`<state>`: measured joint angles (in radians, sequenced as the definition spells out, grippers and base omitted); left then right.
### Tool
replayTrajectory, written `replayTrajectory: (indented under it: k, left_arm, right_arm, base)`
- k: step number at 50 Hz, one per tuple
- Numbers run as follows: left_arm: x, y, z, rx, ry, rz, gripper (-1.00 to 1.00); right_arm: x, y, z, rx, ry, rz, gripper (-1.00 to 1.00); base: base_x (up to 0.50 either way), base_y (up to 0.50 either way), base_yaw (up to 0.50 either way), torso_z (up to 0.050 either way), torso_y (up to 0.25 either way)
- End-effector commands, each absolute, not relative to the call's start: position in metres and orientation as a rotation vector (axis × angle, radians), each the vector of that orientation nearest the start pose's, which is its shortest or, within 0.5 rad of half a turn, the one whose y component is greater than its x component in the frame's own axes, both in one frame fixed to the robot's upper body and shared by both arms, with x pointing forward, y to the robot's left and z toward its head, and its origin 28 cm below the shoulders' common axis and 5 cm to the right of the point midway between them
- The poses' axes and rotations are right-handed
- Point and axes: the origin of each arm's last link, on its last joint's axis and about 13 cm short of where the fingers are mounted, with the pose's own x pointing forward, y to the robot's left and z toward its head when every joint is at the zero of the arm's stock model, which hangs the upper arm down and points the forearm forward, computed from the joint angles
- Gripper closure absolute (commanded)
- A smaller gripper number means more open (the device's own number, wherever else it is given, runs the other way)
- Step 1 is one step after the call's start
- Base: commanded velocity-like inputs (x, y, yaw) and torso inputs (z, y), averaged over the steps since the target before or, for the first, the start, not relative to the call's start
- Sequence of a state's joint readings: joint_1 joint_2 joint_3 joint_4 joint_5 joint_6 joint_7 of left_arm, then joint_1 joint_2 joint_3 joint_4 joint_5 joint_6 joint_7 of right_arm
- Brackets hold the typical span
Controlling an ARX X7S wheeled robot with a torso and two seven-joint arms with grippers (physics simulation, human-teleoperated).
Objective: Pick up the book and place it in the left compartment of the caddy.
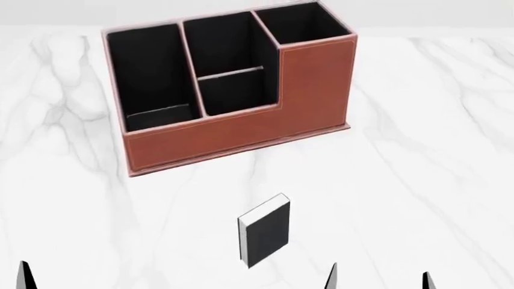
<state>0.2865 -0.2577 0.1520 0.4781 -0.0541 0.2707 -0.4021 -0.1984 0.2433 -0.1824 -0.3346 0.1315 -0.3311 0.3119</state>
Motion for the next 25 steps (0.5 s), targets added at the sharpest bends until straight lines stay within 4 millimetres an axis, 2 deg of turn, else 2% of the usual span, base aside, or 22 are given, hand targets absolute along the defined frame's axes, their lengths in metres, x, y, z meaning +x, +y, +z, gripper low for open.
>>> replayTrajectory:
  k: [1,25]
  left_arm:
    - [0.1453,0.2139,0.0798,0.007,-0.442,0.138,-1.0]
    - [0.1462,0.214,0.0799,0.004,-0.438,0.139,-1.0]
  right_arm:
    - [0.1645,-0.1018,0.0659,0.052,-0.421,-0.051,-1.0]
    - [0.1648,-0.1019,0.0666,0.052,-0.421,-0.047,-1.0]
  base:
    - [0.15,0.0,0.0,0.0,0.0]
    - [0.17,0.0,0.0,0.0,0.0]
